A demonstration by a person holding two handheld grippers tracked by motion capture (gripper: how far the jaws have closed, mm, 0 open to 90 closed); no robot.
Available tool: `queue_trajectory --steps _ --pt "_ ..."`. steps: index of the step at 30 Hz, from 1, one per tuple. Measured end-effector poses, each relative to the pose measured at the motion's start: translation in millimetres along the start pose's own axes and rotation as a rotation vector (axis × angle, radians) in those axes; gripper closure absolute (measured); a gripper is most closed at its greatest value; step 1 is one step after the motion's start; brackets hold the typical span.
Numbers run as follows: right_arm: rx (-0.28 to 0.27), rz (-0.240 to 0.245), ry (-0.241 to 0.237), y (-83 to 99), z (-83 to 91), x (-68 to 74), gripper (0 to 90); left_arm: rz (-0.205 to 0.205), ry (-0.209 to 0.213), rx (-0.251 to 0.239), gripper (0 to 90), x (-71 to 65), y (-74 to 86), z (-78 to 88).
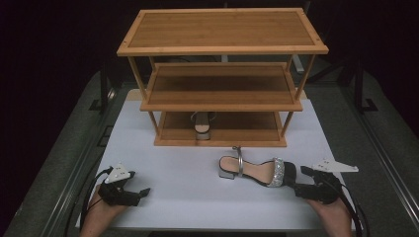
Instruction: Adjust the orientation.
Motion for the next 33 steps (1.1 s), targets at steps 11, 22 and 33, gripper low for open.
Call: queue_trajectory --steps 11,22,33 --pt "-0.065 0.034 -0.246 -30.5 -17.2 41.8 44.0 0.003 0.004 0.0 13.2 0.4 0.1 -0.1" --pt "-0.022 0.109 -0.342 -47.9 -51.1 85.0 53.9 0.003 0.006 0.002 13.1 0.9 0.0 0.0" --pt "0.002 0.128 -0.392 -50.6 -62.2 94.3 84.7 0.004 0.008 0.002 13.0 1.4 -0.1 0.1"
Point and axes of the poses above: each handheld gripper's, and its own axes: z roughly backward along the jaws, y roughly out of its underside, x roughly to its left, the point moved 1 cm from there along -z, roughly forward along the jaws, and after that the axes turned 12 degrees about y, right-handed, at the moved point
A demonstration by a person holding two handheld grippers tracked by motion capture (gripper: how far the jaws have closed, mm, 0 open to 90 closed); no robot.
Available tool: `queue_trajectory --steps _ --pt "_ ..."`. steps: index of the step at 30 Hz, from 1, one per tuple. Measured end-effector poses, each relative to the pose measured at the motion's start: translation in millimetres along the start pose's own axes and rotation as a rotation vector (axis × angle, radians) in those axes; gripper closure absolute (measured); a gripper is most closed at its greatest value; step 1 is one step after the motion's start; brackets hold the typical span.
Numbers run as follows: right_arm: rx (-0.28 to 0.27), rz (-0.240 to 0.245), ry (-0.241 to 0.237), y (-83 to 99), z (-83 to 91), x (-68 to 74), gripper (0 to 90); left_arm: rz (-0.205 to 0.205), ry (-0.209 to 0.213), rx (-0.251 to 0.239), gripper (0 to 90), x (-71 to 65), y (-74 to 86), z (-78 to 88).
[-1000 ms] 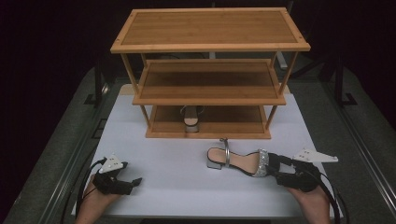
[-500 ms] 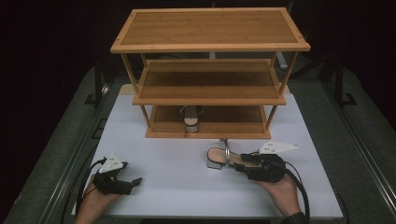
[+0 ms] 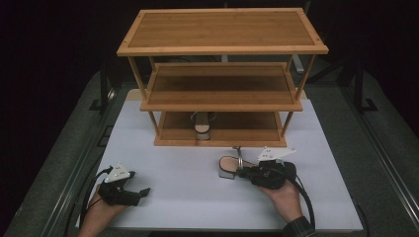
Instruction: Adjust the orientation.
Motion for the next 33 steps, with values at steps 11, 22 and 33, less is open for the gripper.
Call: queue_trajectory --steps 11,22,33 --pt "0.025 0.001 -0.021 12.9 21.5 3.4 85.8 0.0 0.0 -0.001 13.0 -0.1 0.1 0.0" --pt "0.045 -0.009 -0.003 38.3 59.9 1.4 85.4 0.0 0.001 0.0 13.0 0.1 0.0 0.0" --pt "0.027 -0.071 0.076 66.5 99.9 -18.0 85.2 0.0 0.0 0.0 13.0 0.0 0.0 -0.1"
Point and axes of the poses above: each handheld gripper's, and its own axes: z roughly backward along the jaws, y roughly out of its underside, x roughly to its left, the point moved 1 cm from there along -z, roughly forward along the jaws, and after that the axes turned 12 degrees about y, right-handed, at the moved point
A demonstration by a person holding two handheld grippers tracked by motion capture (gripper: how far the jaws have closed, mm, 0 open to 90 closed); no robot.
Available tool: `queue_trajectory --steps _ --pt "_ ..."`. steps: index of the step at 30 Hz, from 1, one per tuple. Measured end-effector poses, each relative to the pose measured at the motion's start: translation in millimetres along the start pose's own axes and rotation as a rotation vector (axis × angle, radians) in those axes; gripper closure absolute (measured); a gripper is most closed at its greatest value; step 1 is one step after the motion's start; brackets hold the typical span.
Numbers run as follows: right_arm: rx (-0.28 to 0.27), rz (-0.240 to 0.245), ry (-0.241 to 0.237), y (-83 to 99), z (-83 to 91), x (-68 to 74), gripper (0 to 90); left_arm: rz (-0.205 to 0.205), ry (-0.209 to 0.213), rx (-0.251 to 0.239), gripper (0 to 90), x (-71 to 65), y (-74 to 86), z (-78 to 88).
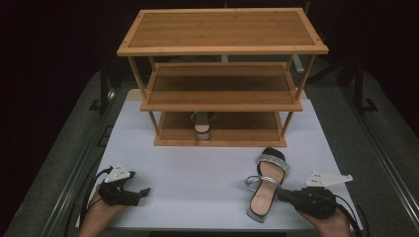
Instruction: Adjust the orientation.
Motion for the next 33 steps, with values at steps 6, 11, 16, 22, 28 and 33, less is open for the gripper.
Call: queue_trajectory --steps 6,11,16,22,28,33 --pt "-0.01 -0.026 0.065 6.8 13.9 -15.5 85.1 0.0 0.0 0.0 13.0 0.1 -0.1 0.0" --pt "-0.015 -0.027 0.133 6.3 19.6 -29.8 85.1 0.001 0.001 0.0 13.0 0.1 -0.1 -0.1" --pt "-0.027 -0.036 0.167 5.6 21.5 -41.3 85.2 0.001 0.001 0.0 13.0 0.2 -0.1 -0.1" --pt "-0.047 -0.052 0.143 9.5 21.9 -42.8 66.5 0.001 0.001 0.0 13.0 0.2 -0.1 -0.1" --pt "-0.057 -0.061 0.127 14.7 24.1 -43.4 36.9 -0.001 -0.001 0.0 13.0 -0.1 0.0 -0.1" --pt "-0.067 -0.051 0.08 22.4 26.6 -42.4 18.7 -0.001 -0.001 0.0 13.0 -0.1 0.0 -0.1"
Point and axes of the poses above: each handheld gripper's, and its own axes: z roughly backward along the jaws, y roughly out of its underside, x roughly to its left, the point moved 1 cm from there along -z, roughly forward along the jaws, and after that the axes turned 12 degrees about y, right-handed, at the moved point
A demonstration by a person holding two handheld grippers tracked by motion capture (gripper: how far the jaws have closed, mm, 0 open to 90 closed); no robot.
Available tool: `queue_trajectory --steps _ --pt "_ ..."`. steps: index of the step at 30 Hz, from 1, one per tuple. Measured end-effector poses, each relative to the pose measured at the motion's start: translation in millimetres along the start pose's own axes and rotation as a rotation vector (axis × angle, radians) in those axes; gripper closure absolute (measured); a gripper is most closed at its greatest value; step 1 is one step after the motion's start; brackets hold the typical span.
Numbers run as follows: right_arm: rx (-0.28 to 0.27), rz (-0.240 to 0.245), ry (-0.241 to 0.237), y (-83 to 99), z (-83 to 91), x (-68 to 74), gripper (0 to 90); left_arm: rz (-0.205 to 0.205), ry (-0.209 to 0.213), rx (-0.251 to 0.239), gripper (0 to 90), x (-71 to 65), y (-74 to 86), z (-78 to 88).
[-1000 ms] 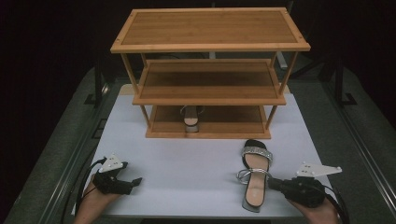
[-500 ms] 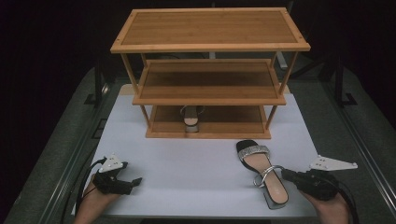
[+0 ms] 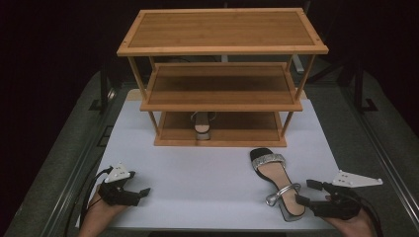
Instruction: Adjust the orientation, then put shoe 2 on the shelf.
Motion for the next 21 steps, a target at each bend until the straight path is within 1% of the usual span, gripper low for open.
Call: queue_trajectory --steps 1,2,4,5,8,10,12,17,19,21 --pt "-0.01 0.012 0.005 1.1 0.6 0.7 18.4 0.0 0.0 0.0 13.0 0.0 0.0 0.0" --pt "-0.018 0.023 0.0 2.7 1.8 2.1 18.4 0.0 0.0 0.0 13.0 0.0 0.0 0.0" --pt "-0.022 0.028 -0.024 4.6 2.3 3.4 15.9 0.0 0.0 0.0 13.0 0.0 0.0 0.0" --pt "-0.024 0.026 -0.06 7.4 1.3 4.2 13.2 0.0 0.0 0.0 13.0 0.1 0.0 0.0" --pt "-0.019 0.028 -0.072 9.4 -0.4 5.3 10.2 0.001 0.0 0.001 13.0 0.0 0.0 0.0" --pt "-0.013 0.029 -0.095 11.5 -2.1 6.9 8.7 0.001 0.001 0.0 13.0 0.0 0.0 0.0" --pt "-0.01 0.036 -0.108 12.9 -3.9 8.7 8.0 0.0 0.0 0.0 13.0 0.0 0.0 0.0" --pt "0.006 0.049 -0.138 15.3 -10.5 11.7 7.2 0.0 0.0 -0.001 13.0 0.1 0.1 0.0" --pt "0.024 0.059 -0.134 15.9 -13.2 12.5 7.0 0.0 0.0 -0.001 13.0 0.0 0.0 0.0" --pt "0.03 0.06 -0.137 16.8 -15.3 12.4 7.0 0.001 0.001 -0.001 13.0 0.1 0.0 0.0"
Point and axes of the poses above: each handheld gripper's, and its own axes: z roughly backward along the jaws, y roughly out of its underside, x roughly to its left, the point moved 1 cm from there along -z, roughly forward along the jaws, and after that the axes turned 12 degrees about y, right-handed, at the moved point
